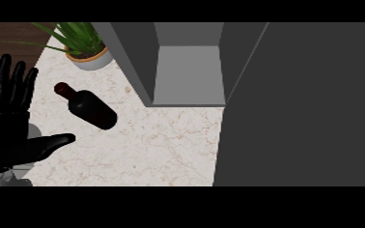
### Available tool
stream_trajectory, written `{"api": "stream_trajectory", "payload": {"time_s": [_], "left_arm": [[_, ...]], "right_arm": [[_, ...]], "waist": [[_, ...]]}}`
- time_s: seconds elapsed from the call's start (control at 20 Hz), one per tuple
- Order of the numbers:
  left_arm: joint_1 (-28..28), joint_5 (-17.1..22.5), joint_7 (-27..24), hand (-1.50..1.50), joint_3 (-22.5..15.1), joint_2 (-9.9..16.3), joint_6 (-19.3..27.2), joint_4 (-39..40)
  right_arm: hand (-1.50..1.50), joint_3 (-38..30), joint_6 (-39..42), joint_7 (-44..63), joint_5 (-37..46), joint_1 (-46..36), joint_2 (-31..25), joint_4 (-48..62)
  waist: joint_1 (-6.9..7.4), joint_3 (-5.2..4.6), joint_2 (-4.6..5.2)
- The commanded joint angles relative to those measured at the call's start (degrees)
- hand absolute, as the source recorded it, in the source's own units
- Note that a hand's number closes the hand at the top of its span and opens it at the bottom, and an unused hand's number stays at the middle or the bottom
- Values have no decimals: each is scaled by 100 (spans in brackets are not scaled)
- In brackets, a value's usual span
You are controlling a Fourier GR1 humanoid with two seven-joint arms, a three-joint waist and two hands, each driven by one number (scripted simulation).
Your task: Pick up the wine, place it into the cabinet and close the cabinet
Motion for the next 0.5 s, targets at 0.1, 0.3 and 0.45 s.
{"api": "stream_trajectory", "payload": {"time_s": [0.1, 0.3, 0.45], "left_arm": [[-188, 174, -35, -150, 401, 335, -188, 762], [-129, 265, -978, -150, 625, 422, -747, 1835], [-301, 127, -1010, -150, 529, 459, -755, 2276]], "right_arm": [[-150, 42, -192, 580, -228, -216, 13, -541], [-150, 200, -56, -86, 51, 26, 205, -86], [-150, -182, 121, -61, -445, 238, 59, -308]], "waist": [[7, -1, -1], [11, 0, 4], [-5, 2, 3]]}}
